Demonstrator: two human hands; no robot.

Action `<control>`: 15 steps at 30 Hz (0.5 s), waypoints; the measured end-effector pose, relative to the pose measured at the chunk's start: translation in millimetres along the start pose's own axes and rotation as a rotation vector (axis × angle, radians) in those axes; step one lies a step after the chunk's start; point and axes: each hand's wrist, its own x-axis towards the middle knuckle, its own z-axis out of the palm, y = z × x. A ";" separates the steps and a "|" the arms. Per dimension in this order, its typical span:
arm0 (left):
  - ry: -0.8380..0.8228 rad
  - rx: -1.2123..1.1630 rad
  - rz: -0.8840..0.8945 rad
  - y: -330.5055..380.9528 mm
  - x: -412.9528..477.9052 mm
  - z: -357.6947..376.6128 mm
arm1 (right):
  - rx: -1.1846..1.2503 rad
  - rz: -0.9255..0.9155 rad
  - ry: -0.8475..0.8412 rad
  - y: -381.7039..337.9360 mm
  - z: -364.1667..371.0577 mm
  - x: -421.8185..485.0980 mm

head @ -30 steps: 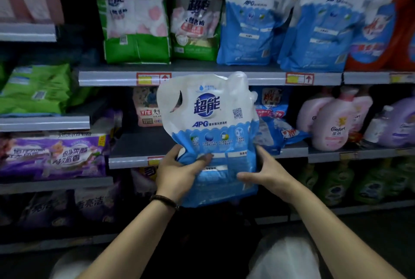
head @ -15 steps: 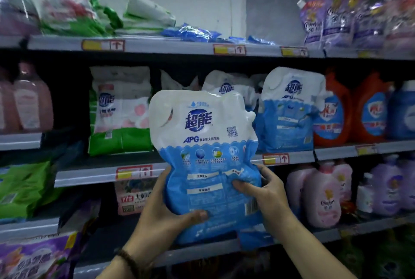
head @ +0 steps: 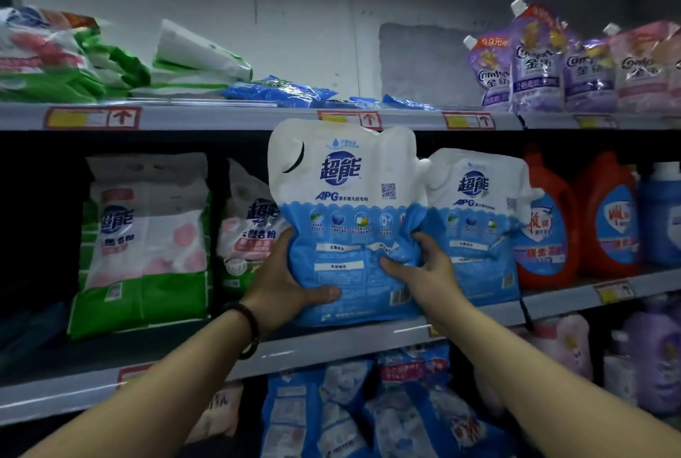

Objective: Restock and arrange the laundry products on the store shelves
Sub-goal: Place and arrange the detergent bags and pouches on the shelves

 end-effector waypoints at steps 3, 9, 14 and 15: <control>-0.010 0.018 0.018 -24.7 23.4 12.4 | -0.222 -0.063 -0.023 13.6 -1.3 23.2; -0.069 0.036 0.036 -69.7 30.7 32.9 | -0.416 -0.229 -0.087 59.9 -16.4 22.6; -0.120 0.069 0.041 -64.8 41.4 28.3 | -0.564 -0.112 -0.171 48.6 -25.3 38.6; -0.134 0.069 0.031 -64.9 43.3 26.3 | -0.586 -0.082 -0.178 46.2 -25.1 41.5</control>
